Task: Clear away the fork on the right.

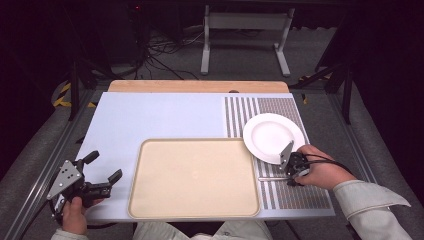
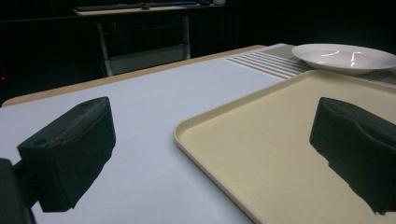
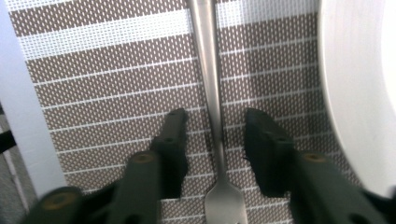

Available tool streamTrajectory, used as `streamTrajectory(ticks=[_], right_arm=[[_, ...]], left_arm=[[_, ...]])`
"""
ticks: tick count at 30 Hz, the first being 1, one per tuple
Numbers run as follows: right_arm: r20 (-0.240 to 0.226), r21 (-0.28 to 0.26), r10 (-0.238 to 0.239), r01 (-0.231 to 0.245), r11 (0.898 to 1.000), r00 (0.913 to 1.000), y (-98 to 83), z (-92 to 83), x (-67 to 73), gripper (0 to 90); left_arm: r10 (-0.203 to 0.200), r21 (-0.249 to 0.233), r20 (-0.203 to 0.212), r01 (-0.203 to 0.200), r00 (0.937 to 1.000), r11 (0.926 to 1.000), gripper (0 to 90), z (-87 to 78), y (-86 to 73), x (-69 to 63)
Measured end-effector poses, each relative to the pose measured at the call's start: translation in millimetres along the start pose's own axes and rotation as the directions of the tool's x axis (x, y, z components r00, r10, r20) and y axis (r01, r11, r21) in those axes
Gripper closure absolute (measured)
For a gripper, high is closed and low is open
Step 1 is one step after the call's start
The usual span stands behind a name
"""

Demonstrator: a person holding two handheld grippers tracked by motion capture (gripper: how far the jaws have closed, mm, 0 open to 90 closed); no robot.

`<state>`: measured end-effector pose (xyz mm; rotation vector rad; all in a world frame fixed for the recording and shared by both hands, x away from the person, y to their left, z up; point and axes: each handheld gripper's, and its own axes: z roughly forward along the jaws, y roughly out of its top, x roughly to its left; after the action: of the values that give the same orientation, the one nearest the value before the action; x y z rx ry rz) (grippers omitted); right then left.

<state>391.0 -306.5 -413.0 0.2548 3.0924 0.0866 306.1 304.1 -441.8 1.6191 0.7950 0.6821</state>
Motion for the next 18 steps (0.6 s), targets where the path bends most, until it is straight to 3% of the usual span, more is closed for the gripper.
streamTrajectory(ticks=[2,5,9,10,18], right_arm=[[-0.007,-0.007,-0.015,0.015,1.0,0.9999,0.9,-0.3,-0.3,78.0],[-0.018,-0.007,-0.027,0.027,1.0,0.9995,1.6,-0.1,-1.1,84.0],[-0.022,0.0,-0.037,0.037,0.999,0.9991,2.1,0.1,-1.5,84.6],[-0.02,0.008,-0.068,0.069,0.998,0.9975,3.5,0.3,-1.8,85.1],[-0.026,0.012,-0.073,0.074,0.997,0.997,4.5,0.9,-2.5,85.4]], left_arm=[[0.003,-0.001,0.001,-0.003,1.0,1.0,1.0,0.1,0.3,-0.6],[0.003,-0.002,0.003,-0.003,1.0,1.0,1.0,-0.1,0.5,-1.2],[0.002,-0.003,0.002,-0.002,1.0,1.0,1.0,-0.3,0.4,-1.1],[0.002,-0.003,0.002,-0.002,1.0,1.0,1.0,-0.3,0.3,-1.1],[0.002,-0.002,0.003,-0.002,1.0,1.0,1.0,-0.8,0.3,-1.2]])
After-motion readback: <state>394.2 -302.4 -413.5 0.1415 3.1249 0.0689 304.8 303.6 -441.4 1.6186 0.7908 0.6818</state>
